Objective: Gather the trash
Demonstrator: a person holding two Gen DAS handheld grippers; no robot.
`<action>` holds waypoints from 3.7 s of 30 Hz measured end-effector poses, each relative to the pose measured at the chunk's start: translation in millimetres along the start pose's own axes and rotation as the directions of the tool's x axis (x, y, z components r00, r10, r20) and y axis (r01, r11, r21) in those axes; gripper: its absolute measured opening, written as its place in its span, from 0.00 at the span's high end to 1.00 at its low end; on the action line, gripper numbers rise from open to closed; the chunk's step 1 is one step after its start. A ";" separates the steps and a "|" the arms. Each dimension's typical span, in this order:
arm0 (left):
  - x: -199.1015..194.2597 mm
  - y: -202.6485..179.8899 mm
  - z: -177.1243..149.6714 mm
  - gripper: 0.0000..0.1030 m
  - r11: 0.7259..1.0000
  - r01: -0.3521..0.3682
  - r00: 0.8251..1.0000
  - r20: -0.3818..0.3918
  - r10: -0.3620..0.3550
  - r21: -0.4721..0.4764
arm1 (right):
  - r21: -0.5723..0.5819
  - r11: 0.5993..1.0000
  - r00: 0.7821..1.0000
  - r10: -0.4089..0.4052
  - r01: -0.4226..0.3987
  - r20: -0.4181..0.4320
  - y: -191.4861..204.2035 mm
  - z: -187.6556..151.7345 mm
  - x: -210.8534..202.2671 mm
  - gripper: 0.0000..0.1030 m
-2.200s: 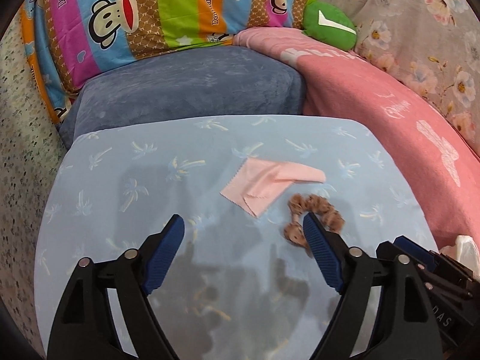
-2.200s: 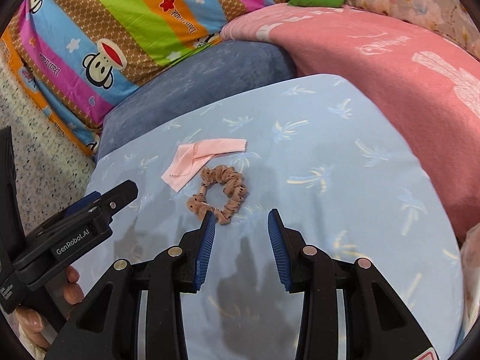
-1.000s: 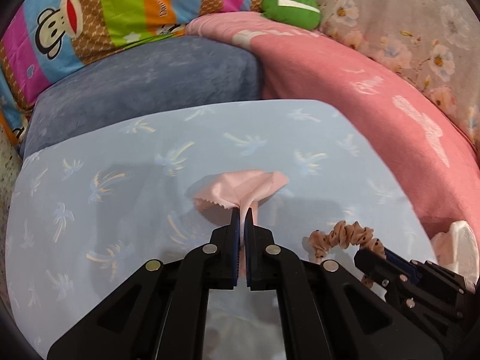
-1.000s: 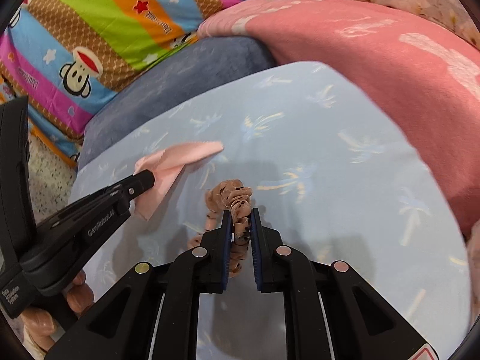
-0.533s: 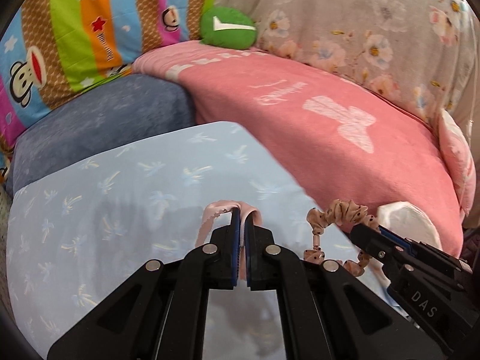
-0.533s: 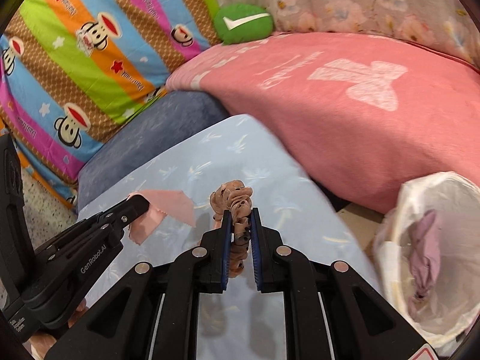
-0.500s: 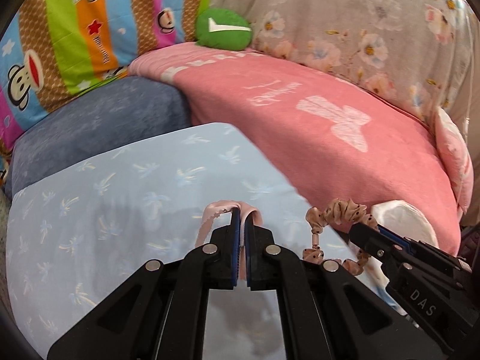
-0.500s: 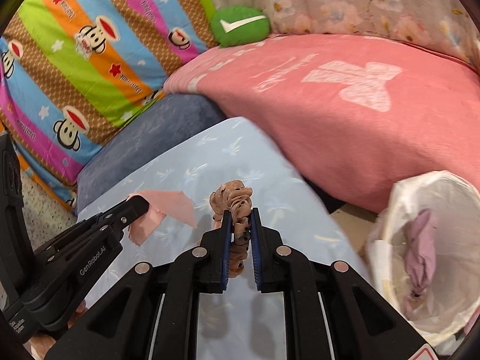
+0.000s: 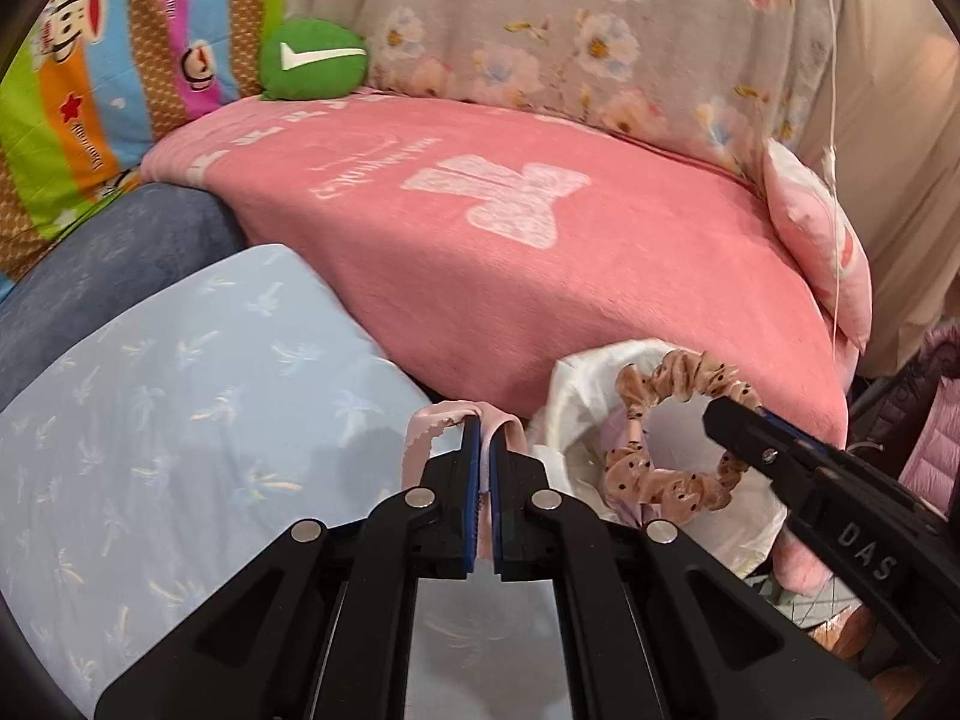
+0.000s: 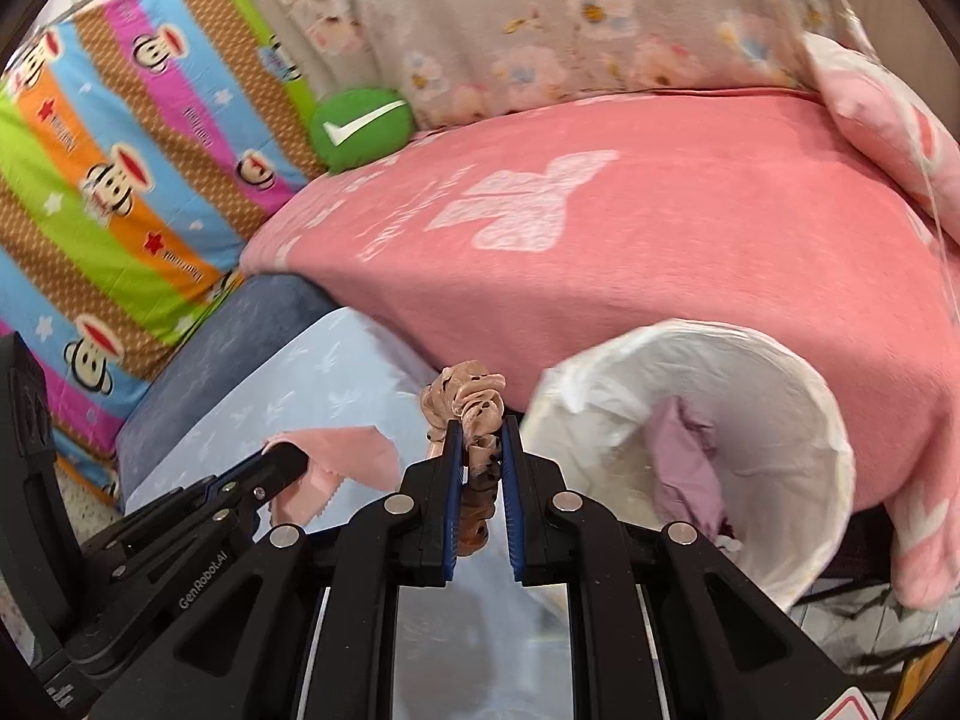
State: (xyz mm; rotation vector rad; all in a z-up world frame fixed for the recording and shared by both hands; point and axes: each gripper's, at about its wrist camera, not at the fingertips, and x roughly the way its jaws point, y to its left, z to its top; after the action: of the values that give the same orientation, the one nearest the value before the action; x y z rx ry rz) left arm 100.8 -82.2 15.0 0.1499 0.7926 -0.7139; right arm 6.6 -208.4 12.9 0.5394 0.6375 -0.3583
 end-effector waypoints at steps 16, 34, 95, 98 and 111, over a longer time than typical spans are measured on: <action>30.0 -76.4 9.3 0.97 0.996 0.043 0.998 -0.037 -0.041 0.081 | 0.123 0.992 0.997 -0.032 0.023 0.076 -85.6 16.3 -23.8 0.89; 48.6 -92.6 8.1 0.96 0.990 0.097 0.992 -0.093 -0.088 0.100 | 0.147 0.988 0.995 -0.054 0.041 0.081 -94.1 20.6 -20.4 0.89; -4.8 -54.0 -39.2 0.26 0.995 -0.085 0.996 -0.027 0.086 0.047 | -0.151 0.981 0.991 -0.127 0.119 -0.039 -46.3 -28.1 -37.6 0.47; -7.1 -55.3 -41.8 0.21 0.994 -0.099 0.995 -0.023 0.100 0.045 | -0.173 0.977 0.990 -0.134 0.126 -0.033 -44.7 -31.8 -41.9 0.45; -12.7 -60.9 -53.1 0.11 0.988 -0.154 0.988 -0.020 0.154 0.023 | -0.168 0.974 0.988 -0.153 0.150 -0.008 -55.0 -41.5 -55.1 0.33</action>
State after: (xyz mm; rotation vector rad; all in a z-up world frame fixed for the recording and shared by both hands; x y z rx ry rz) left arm 24.0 -101.6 -5.5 0.2357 0.7850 -0.5754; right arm -79.9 -220.4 0.5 0.3350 0.7236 -0.4387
